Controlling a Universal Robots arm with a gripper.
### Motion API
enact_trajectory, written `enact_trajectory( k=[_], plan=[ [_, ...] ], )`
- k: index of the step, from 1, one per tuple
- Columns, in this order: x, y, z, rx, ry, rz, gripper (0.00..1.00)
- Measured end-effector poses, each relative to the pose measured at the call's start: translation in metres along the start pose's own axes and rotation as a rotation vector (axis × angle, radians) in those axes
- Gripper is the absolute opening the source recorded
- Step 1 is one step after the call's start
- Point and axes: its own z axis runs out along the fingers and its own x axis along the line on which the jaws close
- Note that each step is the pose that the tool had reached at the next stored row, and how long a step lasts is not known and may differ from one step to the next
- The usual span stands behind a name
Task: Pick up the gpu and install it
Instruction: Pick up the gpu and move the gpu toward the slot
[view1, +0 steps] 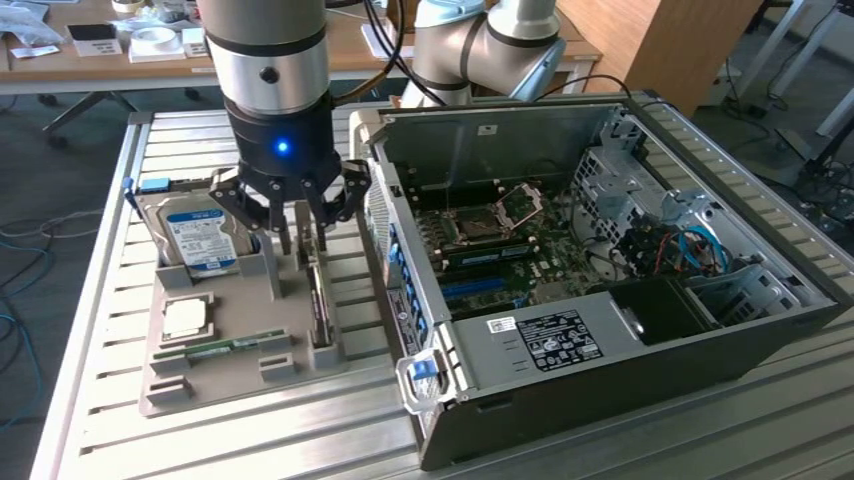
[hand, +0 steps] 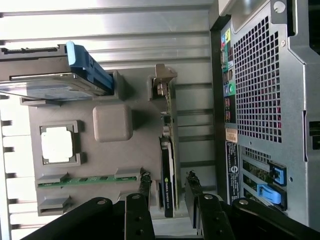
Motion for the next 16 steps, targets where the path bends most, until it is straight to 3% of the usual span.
enact_trajectory(
  k=[16],
  plan=[
    [0.0001, -0.0003, 0.0067, 0.0003, 0.0003, 0.000, 0.41]
  ],
)
